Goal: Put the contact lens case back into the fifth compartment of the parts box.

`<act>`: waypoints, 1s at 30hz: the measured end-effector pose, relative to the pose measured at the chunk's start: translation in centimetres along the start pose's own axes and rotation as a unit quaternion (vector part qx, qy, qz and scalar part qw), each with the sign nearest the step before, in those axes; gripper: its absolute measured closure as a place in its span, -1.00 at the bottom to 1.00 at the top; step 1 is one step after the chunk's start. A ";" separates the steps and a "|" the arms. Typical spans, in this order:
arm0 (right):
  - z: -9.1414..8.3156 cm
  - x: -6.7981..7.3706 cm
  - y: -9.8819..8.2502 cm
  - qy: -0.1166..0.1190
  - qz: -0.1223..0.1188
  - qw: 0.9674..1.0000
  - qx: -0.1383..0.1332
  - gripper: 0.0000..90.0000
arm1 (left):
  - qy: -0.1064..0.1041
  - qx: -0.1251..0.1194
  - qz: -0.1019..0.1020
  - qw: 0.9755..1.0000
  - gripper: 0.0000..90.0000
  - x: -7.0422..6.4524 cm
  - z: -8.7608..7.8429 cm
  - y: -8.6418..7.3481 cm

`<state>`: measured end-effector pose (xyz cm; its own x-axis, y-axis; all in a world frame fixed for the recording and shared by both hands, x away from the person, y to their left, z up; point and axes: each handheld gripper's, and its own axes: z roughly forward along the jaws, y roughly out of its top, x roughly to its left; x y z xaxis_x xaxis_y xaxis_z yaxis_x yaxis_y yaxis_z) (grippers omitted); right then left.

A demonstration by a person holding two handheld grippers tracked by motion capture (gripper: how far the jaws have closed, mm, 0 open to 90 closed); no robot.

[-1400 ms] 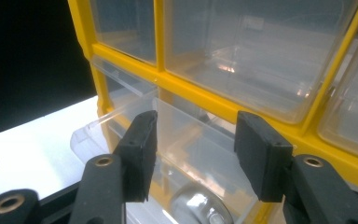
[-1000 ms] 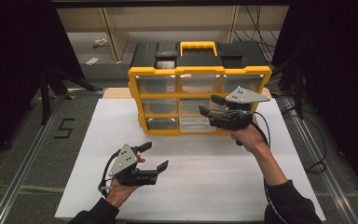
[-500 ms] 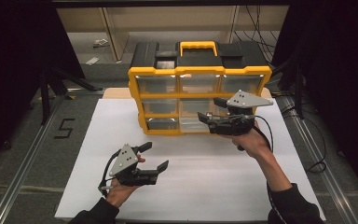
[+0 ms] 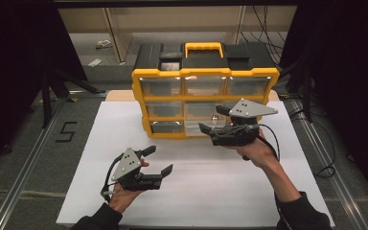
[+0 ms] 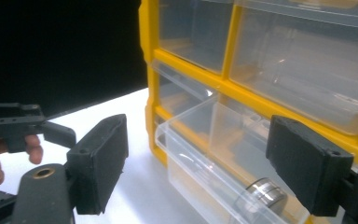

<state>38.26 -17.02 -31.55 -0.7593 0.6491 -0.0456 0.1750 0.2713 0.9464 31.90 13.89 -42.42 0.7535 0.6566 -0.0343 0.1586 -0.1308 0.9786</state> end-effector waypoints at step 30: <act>0.2 2.0 -1.6 0.023 -0.005 0.999 0.032 -0.52 | 0.001 -0.001 0.001 1.000 -0.64 0.0 -0.1 0.0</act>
<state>36.59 -16.00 -33.25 -0.7890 0.6132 -0.0394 0.2058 0.3241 0.9234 31.88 13.94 -42.39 0.7527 0.6576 -0.0319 0.1563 -0.1314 0.9789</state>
